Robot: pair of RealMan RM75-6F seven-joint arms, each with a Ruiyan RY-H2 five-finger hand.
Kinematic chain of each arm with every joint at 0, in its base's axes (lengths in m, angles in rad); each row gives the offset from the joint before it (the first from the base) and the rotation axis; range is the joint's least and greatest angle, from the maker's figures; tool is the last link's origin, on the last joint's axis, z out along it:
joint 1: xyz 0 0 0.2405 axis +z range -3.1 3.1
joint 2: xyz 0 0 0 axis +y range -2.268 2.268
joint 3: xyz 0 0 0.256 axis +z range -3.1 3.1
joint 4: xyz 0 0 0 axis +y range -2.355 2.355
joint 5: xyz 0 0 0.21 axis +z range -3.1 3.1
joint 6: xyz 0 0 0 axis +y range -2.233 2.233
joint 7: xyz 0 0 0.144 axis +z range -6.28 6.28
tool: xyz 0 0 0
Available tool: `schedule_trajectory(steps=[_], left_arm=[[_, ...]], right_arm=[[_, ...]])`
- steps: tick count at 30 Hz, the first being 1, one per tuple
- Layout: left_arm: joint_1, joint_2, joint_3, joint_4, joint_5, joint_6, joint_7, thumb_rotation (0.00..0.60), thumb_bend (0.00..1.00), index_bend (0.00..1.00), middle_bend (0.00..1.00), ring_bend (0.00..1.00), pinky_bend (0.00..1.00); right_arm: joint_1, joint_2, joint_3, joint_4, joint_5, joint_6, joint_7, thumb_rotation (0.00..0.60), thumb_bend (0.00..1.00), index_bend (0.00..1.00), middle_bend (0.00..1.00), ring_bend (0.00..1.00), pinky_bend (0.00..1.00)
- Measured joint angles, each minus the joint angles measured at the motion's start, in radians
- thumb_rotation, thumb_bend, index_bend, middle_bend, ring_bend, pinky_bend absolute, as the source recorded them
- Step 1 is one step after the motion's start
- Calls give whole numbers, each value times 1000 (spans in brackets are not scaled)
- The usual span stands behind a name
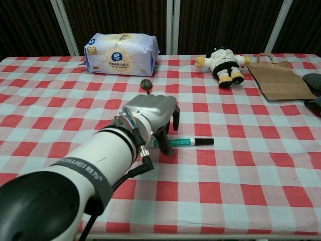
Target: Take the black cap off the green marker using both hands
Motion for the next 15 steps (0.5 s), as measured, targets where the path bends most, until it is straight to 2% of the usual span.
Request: schedule_trajectory(steps=[15], left_arm=[[-69,-31,47,122,-7,27,10,600,255,452,490,403,438]], right_arm=[[-2,-7,-4,22,5,2,22,600,16,52,151,0,0]])
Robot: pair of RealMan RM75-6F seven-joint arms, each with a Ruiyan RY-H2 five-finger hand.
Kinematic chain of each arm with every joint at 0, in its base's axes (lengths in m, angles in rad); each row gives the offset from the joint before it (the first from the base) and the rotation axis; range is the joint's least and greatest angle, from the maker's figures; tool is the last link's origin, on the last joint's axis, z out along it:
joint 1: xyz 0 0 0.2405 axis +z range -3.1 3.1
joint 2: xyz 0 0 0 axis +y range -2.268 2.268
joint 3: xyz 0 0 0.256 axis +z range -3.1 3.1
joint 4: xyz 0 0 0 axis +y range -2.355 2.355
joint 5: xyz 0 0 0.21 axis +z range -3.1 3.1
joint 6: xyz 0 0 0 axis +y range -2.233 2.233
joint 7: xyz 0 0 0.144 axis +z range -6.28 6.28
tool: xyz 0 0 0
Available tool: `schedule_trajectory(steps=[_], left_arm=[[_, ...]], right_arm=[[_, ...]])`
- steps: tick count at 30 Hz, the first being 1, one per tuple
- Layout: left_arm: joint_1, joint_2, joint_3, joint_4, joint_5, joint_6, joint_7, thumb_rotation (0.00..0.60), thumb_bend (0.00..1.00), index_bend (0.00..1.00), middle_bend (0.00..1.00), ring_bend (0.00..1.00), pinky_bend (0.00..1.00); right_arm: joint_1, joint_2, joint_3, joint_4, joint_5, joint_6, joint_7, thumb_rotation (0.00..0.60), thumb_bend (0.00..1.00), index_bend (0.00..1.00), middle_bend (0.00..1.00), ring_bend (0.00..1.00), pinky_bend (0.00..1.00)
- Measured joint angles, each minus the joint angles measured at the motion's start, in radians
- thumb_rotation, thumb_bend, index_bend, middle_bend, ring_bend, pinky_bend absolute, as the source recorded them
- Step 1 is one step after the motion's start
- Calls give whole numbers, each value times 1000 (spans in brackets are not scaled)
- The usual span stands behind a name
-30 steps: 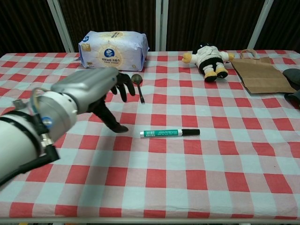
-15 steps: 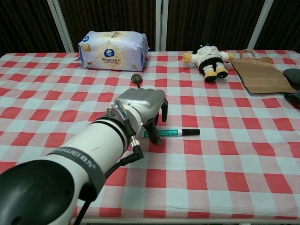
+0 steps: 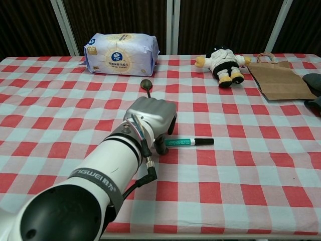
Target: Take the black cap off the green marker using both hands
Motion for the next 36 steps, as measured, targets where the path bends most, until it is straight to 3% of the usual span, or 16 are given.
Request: schedule_trajectory(steps=[17,32,36], left_arm=[[-16,-5,19,14,-27,4,-15,600,334,511,546,453,477],[-15,20,24,-42,33,15,-81,600,406,567,600,512,534],[-18,35,20,-74,56,8,-111,600,406,568,602,514,538]], right_arm=[[2,-2,1,4,9,-4,3,600,16,52,152,0,0],[14,-4,0,-2,4,-16,-8,600,18,53,158,0,0],[32,-1,3,-15,-11,-27,-32,600,24,140,196,0,0]])
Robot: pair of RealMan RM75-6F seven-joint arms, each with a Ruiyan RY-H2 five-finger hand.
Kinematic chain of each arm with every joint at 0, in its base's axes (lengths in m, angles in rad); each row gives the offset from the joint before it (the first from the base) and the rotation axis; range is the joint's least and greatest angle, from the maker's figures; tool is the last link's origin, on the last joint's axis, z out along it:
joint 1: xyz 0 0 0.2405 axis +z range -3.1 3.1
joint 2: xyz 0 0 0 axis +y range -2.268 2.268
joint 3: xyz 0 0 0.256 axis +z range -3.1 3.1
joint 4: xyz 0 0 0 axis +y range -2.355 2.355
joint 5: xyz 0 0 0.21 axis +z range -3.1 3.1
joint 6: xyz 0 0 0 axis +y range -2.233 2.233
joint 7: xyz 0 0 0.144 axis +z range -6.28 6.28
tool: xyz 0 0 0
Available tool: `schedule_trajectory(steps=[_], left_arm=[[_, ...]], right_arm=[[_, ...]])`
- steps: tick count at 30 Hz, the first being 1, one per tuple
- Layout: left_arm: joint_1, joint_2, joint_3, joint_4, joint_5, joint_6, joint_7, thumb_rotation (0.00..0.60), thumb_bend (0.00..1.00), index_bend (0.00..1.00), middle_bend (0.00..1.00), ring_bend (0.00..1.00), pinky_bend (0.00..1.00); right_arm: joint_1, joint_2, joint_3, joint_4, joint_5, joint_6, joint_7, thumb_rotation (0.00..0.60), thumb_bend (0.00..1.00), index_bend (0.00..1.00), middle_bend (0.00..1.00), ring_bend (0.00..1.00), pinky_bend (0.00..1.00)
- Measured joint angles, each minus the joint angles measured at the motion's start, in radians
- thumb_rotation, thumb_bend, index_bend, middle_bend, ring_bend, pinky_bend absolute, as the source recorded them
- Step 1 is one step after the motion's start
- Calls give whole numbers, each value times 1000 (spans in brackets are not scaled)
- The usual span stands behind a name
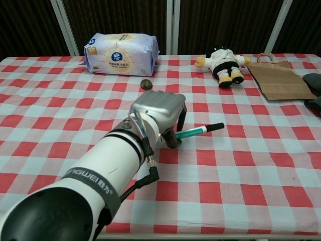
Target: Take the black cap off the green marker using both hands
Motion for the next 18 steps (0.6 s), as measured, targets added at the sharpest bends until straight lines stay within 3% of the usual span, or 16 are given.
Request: schedule_trajectory(steps=[8,13,18], left_arm=[[-44,6,-29,-12,16,-45,-20,600,407,568,602,514,539],[-86,13,-46,3,23,-72,-10,600,409,568,602,514,539],[-109,40,-59,-5,24,-80,2,600,409,568,602,514,539]], right_arm=[[78,2,43,-28,9,-83,-67,600,62,314,257,4,0],[152,-12,72,-29,42,-184,-107,600,69,335,315,78,121],[235,-47,90,-20,63,-267,-167,600,75,345,327,80,126]])
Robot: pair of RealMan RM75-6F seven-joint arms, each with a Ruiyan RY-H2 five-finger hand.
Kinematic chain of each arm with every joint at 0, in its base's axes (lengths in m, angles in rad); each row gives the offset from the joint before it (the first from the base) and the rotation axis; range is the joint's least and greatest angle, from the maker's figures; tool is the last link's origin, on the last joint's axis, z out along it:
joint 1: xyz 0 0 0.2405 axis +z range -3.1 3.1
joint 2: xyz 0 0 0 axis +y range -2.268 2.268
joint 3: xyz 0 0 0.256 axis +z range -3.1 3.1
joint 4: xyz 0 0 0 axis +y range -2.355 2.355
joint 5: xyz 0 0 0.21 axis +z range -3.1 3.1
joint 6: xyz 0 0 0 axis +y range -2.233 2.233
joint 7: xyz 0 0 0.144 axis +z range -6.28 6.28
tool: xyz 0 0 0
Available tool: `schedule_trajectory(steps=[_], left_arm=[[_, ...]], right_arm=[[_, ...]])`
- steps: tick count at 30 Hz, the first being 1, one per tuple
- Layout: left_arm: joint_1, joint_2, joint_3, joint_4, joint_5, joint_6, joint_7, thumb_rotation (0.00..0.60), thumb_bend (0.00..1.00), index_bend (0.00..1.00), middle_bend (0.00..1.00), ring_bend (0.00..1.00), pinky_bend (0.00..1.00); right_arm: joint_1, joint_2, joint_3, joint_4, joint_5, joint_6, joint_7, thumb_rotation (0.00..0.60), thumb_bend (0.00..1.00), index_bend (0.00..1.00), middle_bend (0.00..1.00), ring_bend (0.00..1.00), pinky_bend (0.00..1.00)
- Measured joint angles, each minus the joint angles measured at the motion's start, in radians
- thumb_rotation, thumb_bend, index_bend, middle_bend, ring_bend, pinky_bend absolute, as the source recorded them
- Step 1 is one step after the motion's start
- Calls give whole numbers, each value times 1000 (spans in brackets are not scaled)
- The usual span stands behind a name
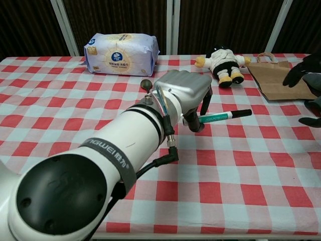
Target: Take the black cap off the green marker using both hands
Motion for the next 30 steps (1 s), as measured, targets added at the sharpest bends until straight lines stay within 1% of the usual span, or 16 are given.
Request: schedule_trajectory(steps=[9,15,19,23,30], left_arm=[[-19,38,4,-25,7,-5,-21,600,409,568,602,514,539],[-19,77,14,-50,10,-1,-35,600,408,568,603,514,539],[-16,106,24,-77,14,9,-45,600,409,568,603,514,539],[-13,129,35,-101,12,20,-48,600,408,568,603,514,540],[-13,142,53,-115,6,32,-65,600,408,568,603,514,539]], right_arm=[[114,-71,34,21,23,-81,-83,600,81,376,348,82,126],[161,-119,42,50,46,-105,-108,600,99,416,379,105,126],[180,-148,41,75,59,-109,-119,600,130,433,395,114,127],[192,-165,39,91,64,-100,-122,600,139,451,408,130,127],[201,-183,32,112,62,-73,-114,600,155,483,431,149,127]])
